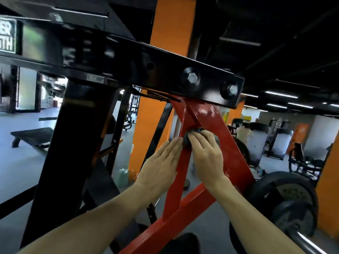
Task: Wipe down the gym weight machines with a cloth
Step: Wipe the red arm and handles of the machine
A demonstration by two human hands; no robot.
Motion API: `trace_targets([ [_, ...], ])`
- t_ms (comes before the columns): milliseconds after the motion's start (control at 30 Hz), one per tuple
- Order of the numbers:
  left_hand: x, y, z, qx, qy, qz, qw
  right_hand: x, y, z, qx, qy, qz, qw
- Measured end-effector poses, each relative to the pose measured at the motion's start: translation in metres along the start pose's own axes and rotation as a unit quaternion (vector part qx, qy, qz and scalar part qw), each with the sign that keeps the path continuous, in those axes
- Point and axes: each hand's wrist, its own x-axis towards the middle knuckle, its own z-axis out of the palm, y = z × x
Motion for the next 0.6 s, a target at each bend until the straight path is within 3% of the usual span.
trace_targets([
  [167, -0.002, -0.001, 0.013, 0.013, 0.050, -0.001, 0.999, 0.053, 0.007, -0.001, -0.064, 0.079, -0.097, 0.990],
  [400, 0.000, -0.005, 0.016, 0.045, 0.057, 0.015, 0.997, 0.020, 0.028, -0.006, -0.045, 0.056, -0.093, 0.993],
  [500, -0.001, -0.006, 0.014, 0.045, 0.061, 0.013, 0.997, 0.047, 0.023, -0.003, -0.055, 0.069, -0.130, 0.988],
  [600, 0.000, -0.009, 0.014, 0.045, 0.068, 0.016, 0.997, 0.073, 0.008, 0.009, -0.036, 0.080, -0.105, 0.991],
])
